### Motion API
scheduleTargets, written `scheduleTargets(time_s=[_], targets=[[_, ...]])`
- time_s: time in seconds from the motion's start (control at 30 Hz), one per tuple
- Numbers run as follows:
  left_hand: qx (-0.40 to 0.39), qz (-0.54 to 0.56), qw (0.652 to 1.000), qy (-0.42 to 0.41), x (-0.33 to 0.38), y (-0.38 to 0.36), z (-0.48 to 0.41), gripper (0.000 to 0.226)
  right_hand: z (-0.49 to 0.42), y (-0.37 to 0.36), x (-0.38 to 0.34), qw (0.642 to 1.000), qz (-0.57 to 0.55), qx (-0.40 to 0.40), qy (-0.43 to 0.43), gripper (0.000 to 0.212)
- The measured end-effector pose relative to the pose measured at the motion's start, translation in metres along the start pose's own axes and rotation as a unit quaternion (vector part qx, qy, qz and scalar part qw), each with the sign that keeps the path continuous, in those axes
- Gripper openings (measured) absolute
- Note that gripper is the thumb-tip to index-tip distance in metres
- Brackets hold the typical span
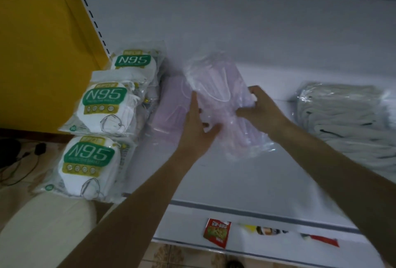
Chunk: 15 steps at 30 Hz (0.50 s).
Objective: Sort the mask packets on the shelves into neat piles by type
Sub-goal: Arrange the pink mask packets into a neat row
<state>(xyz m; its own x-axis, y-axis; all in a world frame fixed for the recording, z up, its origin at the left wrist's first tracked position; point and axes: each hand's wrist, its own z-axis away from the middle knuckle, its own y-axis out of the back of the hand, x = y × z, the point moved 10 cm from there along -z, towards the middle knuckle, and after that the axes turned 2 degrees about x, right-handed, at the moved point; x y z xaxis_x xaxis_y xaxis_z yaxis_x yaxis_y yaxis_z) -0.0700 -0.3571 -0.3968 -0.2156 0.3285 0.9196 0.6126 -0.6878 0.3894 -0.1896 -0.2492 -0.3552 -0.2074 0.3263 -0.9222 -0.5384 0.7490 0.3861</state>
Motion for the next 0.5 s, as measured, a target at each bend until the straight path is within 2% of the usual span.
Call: scheduleTargets(time_s=[0.07, 0.13, 0.17, 0.23, 0.3, 0.33, 0.4, 0.43, 0.5], targets=[[0.108, -0.085, 0.987, -0.080, 0.019, 0.017, 0.004, 0.099, 0.012, 0.030, -0.011, 0.979, 0.188, -0.048, 0.067, 0.036], [0.161, -0.153, 0.959, -0.175, 0.038, 0.023, 0.008, 0.109, 0.027, 0.045, -0.004, 0.920, 0.359, -0.107, 0.112, 0.038], [0.132, -0.167, 0.953, -0.217, 0.045, 0.014, 0.008, 0.111, 0.034, 0.047, 0.007, 0.891, 0.417, -0.137, 0.118, 0.042], [-0.041, -0.151, 0.958, -0.240, 0.044, -0.023, 0.007, 0.112, 0.047, 0.047, 0.032, 0.852, 0.482, -0.172, 0.112, 0.047], [-0.219, -0.136, 0.949, -0.184, 0.025, -0.061, 0.014, 0.116, 0.057, 0.045, 0.046, 0.842, 0.495, -0.171, 0.132, 0.048], [-0.248, -0.120, 0.948, -0.160, 0.018, -0.069, 0.016, 0.118, 0.060, 0.045, 0.047, 0.850, 0.479, -0.160, 0.150, 0.049], [-0.200, -0.085, 0.966, -0.138, 0.010, -0.067, 0.008, 0.115, 0.060, 0.056, 0.045, 0.870, 0.446, -0.128, 0.167, 0.054], [-0.172, -0.071, 0.974, -0.130, 0.009, -0.064, 0.005, 0.112, 0.059, 0.065, 0.047, 0.869, 0.454, -0.109, 0.162, 0.061], [-0.140, -0.054, 0.982, -0.118, 0.008, -0.059, 0.004, 0.109, 0.058, 0.090, 0.063, 0.870, 0.475, -0.091, 0.094, 0.078]])
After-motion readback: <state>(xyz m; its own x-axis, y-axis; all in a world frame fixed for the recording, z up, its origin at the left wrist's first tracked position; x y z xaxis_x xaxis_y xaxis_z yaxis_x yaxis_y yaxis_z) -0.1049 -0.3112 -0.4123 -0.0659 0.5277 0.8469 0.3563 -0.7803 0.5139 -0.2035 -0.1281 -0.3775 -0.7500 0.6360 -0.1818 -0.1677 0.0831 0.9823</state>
